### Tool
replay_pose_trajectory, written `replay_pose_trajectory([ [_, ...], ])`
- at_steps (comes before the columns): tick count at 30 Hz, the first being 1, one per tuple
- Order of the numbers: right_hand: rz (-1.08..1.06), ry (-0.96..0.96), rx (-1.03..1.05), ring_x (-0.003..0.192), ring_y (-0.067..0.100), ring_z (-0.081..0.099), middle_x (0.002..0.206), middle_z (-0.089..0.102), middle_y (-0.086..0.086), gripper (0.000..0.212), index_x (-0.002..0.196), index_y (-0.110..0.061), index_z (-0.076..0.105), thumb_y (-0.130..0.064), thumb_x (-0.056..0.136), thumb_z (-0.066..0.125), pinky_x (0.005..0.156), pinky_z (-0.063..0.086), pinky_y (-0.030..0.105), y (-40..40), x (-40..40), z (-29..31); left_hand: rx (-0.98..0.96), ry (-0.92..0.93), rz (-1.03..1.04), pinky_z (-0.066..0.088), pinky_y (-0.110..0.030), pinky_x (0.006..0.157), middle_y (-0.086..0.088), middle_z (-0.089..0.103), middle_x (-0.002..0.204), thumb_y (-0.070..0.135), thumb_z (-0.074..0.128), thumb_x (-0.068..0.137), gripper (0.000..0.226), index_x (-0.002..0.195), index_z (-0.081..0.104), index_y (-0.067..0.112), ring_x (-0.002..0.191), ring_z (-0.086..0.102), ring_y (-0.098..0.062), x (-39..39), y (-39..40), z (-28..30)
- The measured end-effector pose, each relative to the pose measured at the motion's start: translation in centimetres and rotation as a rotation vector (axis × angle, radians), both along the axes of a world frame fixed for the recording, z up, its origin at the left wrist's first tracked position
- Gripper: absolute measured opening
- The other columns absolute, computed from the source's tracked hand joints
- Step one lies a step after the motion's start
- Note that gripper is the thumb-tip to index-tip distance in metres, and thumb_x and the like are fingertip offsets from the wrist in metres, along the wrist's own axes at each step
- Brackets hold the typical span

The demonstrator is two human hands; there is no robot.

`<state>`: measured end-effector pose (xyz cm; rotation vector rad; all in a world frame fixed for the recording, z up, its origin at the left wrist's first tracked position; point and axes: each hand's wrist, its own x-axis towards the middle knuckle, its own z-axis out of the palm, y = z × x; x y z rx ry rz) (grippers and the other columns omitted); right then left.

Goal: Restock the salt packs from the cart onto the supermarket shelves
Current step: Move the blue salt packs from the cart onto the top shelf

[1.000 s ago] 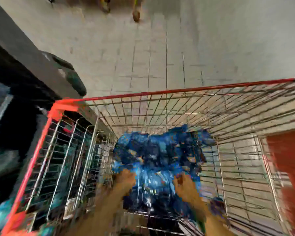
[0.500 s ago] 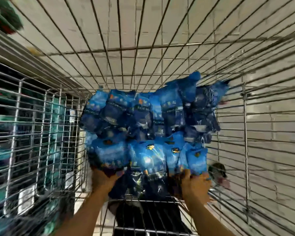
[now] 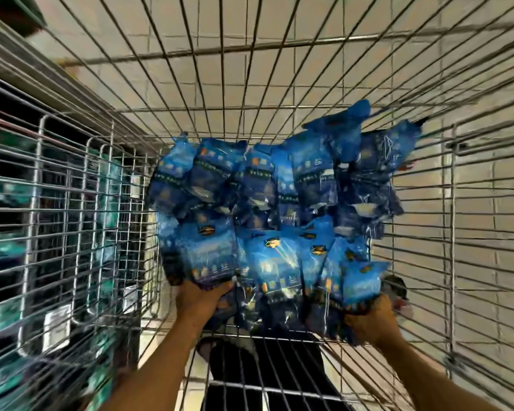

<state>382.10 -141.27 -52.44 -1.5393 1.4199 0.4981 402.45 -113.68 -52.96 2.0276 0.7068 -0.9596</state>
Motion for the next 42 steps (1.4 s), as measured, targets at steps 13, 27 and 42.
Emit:
replay_pose_trajectory([
  [13, 0.015, -0.141, 0.128, 0.074, 0.012, 0.073, 0.079, 0.077, -0.002, 0.038, 0.089, -0.017, 0.071, 0.001, 0.061, 0.089, 0.057, 0.053, 0.017, -0.7, 2.0, 8.9, -0.090, 0.014, -0.090, 0.052, -0.024, 0.068, 0.010, 0.070, 0.084, 0.032, 0.091, 0.062, 0.032, 0.084, 0.067, 0.027, 0.082, 0.066, -0.014, 3.3, -1.3, 9.6],
  [27, 0.053, -0.828, 0.227, 0.110, 0.009, 0.064, 0.135, 0.062, 0.003, 0.080, 0.138, -0.022, 0.051, -0.029, 0.068, 0.088, 0.087, 0.050, 0.011, 7.6, 20.3, 40.1, -0.597, -0.497, 0.151, 0.056, -0.019, 0.062, 0.000, 0.077, 0.101, 0.028, 0.089, 0.059, 0.055, 0.110, 0.069, 0.020, 0.087, 0.074, -0.013, 9.1, 4.3, 46.1],
  [42, 0.582, -1.603, 0.453, 0.096, 0.026, 0.073, 0.107, 0.077, 0.006, 0.061, 0.114, -0.013, 0.067, -0.033, 0.058, 0.081, 0.082, 0.060, 0.040, 29.6, 26.2, 77.6, -0.448, -1.367, 0.367, 0.057, -0.024, 0.068, 0.003, 0.078, 0.095, 0.038, 0.085, 0.051, 0.052, 0.099, 0.075, 0.019, 0.084, 0.074, -0.014, -1.7, 22.9, 82.6],
])
